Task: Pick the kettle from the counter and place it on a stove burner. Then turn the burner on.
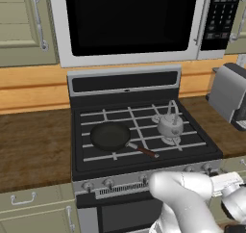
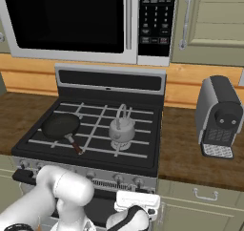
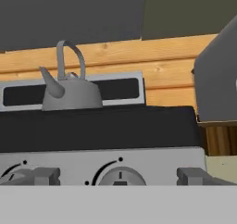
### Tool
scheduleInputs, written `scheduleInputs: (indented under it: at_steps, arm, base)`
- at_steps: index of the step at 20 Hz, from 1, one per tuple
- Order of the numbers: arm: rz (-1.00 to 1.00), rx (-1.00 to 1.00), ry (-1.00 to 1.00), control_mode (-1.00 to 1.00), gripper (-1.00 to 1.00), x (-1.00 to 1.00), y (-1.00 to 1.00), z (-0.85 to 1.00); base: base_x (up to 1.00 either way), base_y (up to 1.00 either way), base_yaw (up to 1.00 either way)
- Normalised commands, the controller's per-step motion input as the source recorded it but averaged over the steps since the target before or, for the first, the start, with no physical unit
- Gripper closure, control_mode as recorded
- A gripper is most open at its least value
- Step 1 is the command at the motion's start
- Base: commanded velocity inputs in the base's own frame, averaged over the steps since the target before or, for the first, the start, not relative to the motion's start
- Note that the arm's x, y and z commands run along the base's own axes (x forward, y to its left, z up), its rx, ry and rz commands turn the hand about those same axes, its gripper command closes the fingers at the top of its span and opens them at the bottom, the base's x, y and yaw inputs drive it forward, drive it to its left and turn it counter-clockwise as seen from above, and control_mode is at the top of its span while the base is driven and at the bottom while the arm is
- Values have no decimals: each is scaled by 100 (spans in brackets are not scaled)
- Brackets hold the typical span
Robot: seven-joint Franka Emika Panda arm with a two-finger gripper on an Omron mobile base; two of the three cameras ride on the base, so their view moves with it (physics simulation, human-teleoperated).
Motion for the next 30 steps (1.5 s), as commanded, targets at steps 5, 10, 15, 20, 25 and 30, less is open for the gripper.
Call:
scheduleInputs:
  at_steps: [5, 10, 15, 20, 25, 30]
  arm:
    - [10, 0, -2, -100, -100, 17, -4, -24]
    - [3, 0, -8, -100, -100, 26, 0, -13]
    - [1, 0, -8, -100, -100, 15, 0, -13]
    - [0, 0, -1, -100, -100, 0, 0, 0]
    - [0, 0, 0, -100, -100, 0, 0, 9]
    - [0, 0, 0, -100, 100, 0, 0, 8]
  base:
    - [0, 0, 0]
    - [0, 0, 0]
    - [0, 0, 0]
    - [0, 0, 0]
    - [0, 0, 0]
    - [0, 0, 0]
